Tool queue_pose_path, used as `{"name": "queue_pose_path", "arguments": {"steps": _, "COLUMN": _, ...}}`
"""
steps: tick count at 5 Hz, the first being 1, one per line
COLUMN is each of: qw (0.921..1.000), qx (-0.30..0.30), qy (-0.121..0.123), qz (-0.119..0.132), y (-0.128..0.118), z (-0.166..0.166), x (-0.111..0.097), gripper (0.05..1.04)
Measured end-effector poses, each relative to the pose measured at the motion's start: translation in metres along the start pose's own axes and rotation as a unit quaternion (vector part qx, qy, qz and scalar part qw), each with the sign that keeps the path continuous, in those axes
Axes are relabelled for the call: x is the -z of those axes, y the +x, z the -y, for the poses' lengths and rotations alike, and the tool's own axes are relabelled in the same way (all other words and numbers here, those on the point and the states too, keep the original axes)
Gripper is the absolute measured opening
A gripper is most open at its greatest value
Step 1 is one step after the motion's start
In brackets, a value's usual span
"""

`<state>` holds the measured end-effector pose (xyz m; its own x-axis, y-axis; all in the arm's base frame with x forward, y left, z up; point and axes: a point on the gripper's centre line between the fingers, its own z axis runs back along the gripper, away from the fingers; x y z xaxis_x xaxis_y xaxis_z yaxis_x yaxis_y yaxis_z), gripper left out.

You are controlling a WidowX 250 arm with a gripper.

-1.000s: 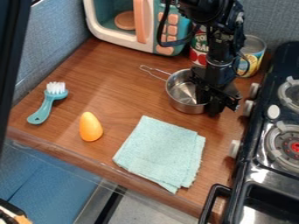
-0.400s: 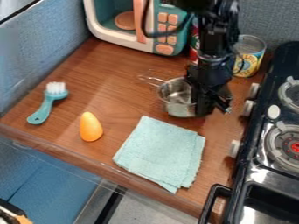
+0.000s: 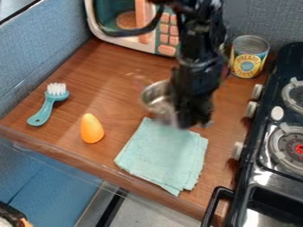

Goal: Take the silver pot and place it over the towel on the bottom right corner of the desk

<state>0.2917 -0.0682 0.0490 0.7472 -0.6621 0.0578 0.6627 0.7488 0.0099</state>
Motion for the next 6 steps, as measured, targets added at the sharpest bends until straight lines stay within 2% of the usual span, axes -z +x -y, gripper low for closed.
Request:
{"name": "queue_pose_path", "arguments": {"steps": 1, "qw": 0.9993, "qx": 0.029, "qy": -0.002, "qz": -0.023, "y": -0.019, "z": 0.023, "x": 0.017, "gripper": 0.078}}
{"name": "queue_pose_path", "arguments": {"steps": 3, "qw": 0.9969, "qx": 0.052, "qy": 0.011, "qz": -0.057, "y": -0.029, "z": 0.044, "x": 0.045, "gripper": 0.074}}
{"name": "queue_pose_path", "arguments": {"steps": 4, "qw": 0.9964, "qx": 0.050, "qy": 0.016, "qz": -0.067, "y": -0.033, "z": 0.044, "x": 0.050, "gripper": 0.103}}
{"name": "queue_pose_path", "arguments": {"steps": 5, "qw": 0.9976, "qx": 0.012, "qy": -0.003, "qz": -0.068, "y": -0.042, "z": 0.041, "x": 0.051, "gripper": 0.285}}
{"name": "queue_pose_path", "arguments": {"steps": 6, "qw": 0.9981, "qx": -0.050, "qy": -0.024, "qz": -0.025, "y": -0.052, "z": 0.034, "x": 0.030, "gripper": 0.570}}
